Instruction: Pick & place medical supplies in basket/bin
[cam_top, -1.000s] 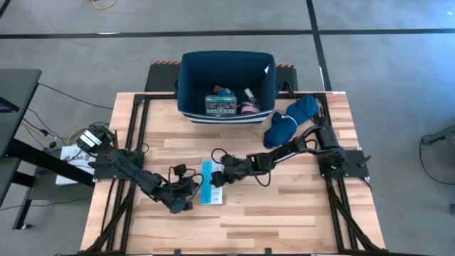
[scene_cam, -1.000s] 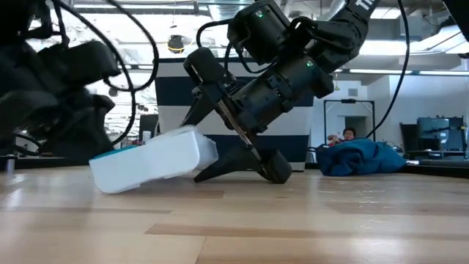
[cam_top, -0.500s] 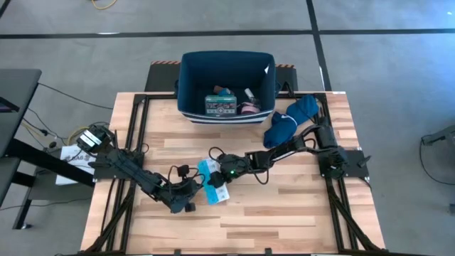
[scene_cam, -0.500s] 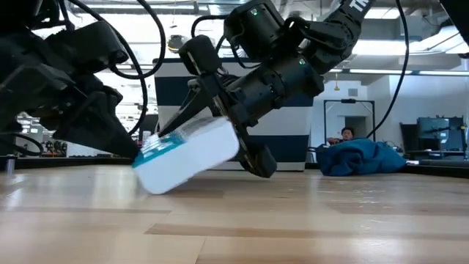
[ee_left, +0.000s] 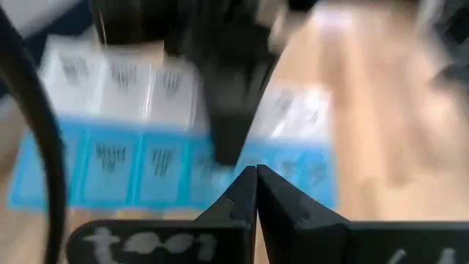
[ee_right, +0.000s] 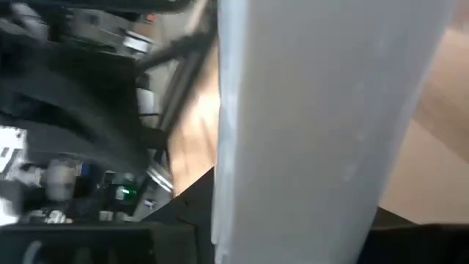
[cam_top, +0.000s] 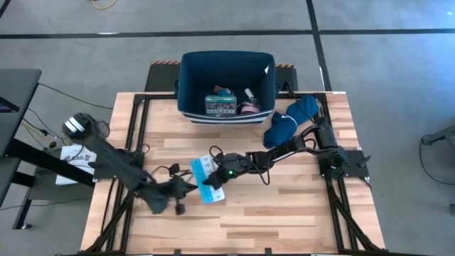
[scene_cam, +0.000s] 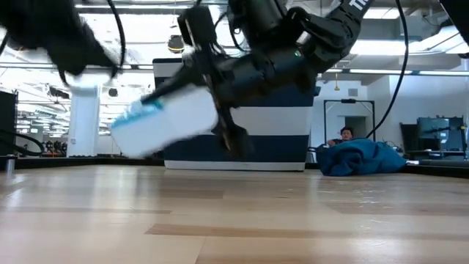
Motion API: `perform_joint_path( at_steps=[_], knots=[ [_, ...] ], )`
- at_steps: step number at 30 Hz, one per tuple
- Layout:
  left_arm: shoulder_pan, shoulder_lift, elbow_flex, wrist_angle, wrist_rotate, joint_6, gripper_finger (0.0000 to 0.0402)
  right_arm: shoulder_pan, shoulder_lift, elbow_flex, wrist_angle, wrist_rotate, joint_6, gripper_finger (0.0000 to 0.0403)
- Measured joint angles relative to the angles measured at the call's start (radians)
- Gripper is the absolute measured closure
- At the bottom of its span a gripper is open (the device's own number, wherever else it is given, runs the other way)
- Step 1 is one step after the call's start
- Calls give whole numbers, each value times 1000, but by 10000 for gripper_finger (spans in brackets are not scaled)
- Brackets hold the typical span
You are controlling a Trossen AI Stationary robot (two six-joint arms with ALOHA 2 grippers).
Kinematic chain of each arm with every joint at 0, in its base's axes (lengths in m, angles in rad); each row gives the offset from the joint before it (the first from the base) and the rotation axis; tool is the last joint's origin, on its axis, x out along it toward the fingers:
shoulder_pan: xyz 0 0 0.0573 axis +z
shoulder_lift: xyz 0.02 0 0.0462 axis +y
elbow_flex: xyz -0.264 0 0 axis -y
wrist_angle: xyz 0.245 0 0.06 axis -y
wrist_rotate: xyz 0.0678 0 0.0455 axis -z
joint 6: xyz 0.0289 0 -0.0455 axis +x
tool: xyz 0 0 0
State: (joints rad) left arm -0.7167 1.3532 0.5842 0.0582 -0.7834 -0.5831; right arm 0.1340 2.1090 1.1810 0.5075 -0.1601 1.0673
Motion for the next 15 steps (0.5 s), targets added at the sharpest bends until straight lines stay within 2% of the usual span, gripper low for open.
perform_joint_path(
  at_steps=[3,8,13,15],
  knots=[
    [-74,-171,0,-4,-78,81,401,-10,0,40,29,0,-44,254],
    [-198,-412,0,11,-259,277,401,-44,0,194,60,-48,-184,273],
    [-267,-551,0,11,-364,406,401,-131,-1,444,28,-124,-321,269],
    [-276,-574,0,10,-381,430,401,-178,-2,564,-48,-139,-370,260]
  ],
)
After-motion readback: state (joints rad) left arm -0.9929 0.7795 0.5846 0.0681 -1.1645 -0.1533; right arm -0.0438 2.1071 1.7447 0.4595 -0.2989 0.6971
